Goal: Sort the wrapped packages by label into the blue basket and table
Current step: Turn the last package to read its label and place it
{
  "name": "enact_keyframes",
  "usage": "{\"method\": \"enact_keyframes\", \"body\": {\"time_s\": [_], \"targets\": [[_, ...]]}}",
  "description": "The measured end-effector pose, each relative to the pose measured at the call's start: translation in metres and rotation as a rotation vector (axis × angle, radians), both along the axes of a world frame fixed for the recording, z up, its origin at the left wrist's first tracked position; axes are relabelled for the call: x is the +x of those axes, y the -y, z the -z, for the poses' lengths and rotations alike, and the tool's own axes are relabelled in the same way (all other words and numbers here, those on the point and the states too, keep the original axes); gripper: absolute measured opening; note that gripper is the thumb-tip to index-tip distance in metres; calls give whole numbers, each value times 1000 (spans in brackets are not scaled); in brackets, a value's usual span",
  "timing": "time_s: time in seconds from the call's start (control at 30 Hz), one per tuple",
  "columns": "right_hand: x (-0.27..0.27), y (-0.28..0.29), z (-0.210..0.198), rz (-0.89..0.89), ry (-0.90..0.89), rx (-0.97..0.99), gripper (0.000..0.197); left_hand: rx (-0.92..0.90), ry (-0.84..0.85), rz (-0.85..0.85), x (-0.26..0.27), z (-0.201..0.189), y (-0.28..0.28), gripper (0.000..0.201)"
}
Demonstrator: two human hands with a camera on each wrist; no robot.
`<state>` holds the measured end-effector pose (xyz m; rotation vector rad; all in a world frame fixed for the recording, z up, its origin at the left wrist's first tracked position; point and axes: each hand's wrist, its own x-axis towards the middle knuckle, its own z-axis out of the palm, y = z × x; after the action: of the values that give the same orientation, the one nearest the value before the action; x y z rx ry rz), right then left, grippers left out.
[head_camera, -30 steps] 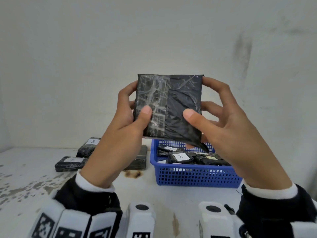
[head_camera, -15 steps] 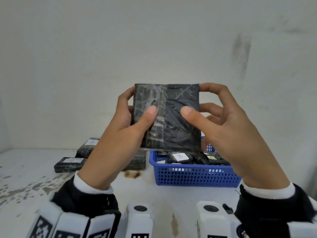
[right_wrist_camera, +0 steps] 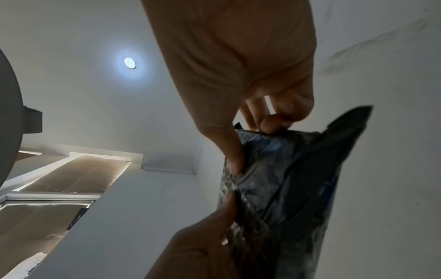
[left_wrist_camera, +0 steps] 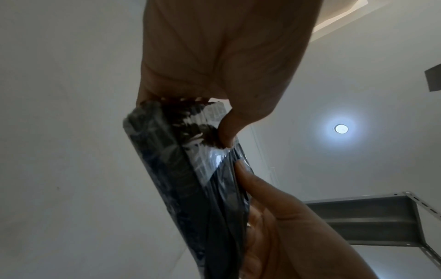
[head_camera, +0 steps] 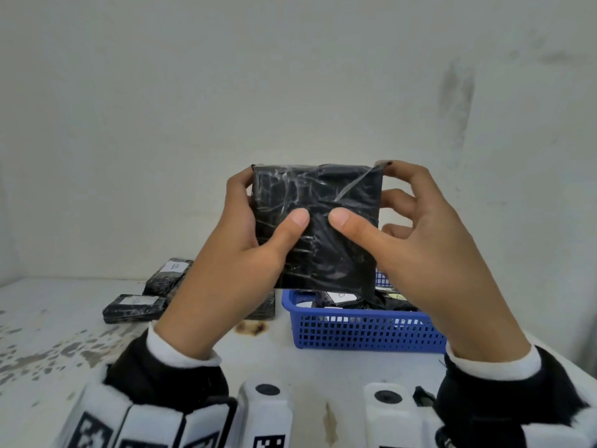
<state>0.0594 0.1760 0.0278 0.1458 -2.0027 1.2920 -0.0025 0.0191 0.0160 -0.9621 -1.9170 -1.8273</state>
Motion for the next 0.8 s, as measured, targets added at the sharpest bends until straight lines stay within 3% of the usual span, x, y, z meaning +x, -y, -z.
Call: {"method": "enact_keyframes", "body": {"time_s": [0.2,0.63,0.8], "targets": [[1,2,-1,-45,-24,17,29,41,27,21,0,-1,2,41],[4,2,-4,-104,-5,41,31,52,28,12,1,-1,0,44],[3,-3,-2,-86,2,58,24,-67,34,-56,4,-2,-1,48]]}}
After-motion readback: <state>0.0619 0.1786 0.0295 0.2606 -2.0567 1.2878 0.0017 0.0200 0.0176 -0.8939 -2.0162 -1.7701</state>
